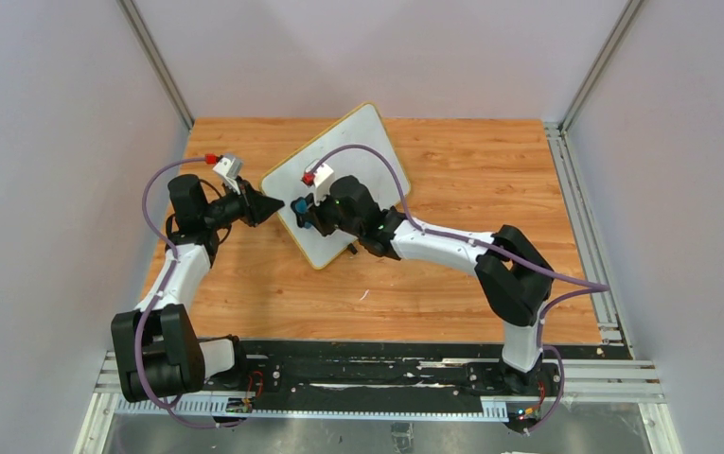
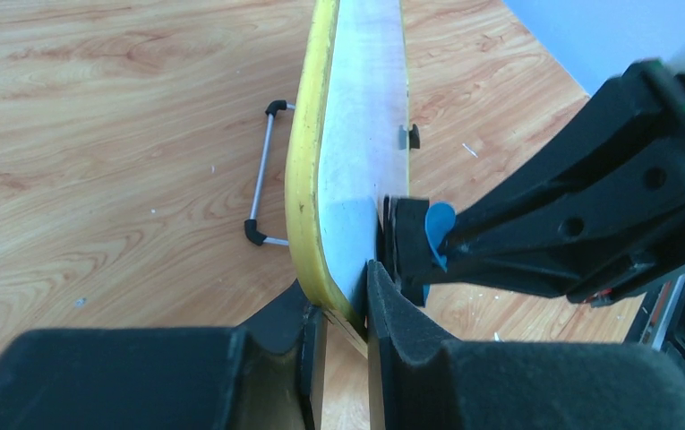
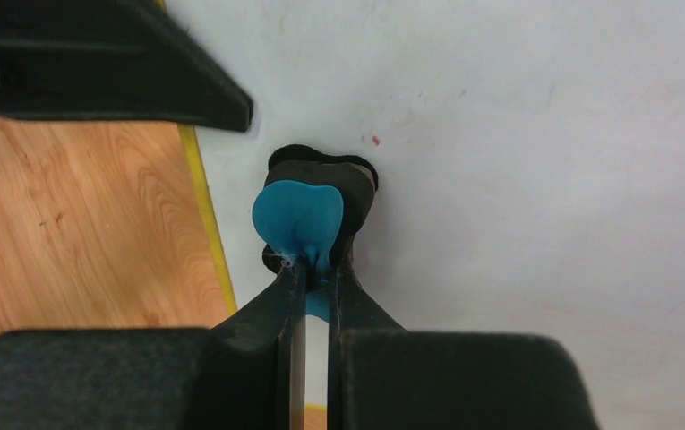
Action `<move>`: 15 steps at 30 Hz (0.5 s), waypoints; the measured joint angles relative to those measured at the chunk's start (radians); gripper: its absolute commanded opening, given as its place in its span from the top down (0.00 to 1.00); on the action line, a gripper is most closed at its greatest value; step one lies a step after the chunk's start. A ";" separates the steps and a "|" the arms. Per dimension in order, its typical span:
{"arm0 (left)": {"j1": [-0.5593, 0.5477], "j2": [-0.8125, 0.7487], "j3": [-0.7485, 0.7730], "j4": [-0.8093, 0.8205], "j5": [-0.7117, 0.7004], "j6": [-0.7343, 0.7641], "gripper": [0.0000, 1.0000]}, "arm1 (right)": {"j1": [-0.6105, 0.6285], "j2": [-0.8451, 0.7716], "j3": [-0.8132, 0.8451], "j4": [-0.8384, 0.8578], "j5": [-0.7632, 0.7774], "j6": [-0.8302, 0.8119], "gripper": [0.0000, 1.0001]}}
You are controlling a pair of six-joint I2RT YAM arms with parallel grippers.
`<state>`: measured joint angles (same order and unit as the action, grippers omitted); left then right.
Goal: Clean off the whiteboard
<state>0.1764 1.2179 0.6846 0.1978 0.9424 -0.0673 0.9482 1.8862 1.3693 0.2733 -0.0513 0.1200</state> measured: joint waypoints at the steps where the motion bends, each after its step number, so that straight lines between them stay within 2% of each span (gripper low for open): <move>1: 0.000 0.000 0.000 0.001 0.002 0.000 1.00 | 0.003 -0.003 -0.016 0.002 0.000 0.005 0.99; 15: -0.002 -0.001 0.000 0.009 0.017 0.005 1.00 | 0.014 -0.036 -0.137 -0.027 0.049 0.002 0.99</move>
<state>0.1745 1.2171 0.6846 0.2070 0.9592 -0.0624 0.9623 1.8500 1.2324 0.2459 -0.0025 0.1223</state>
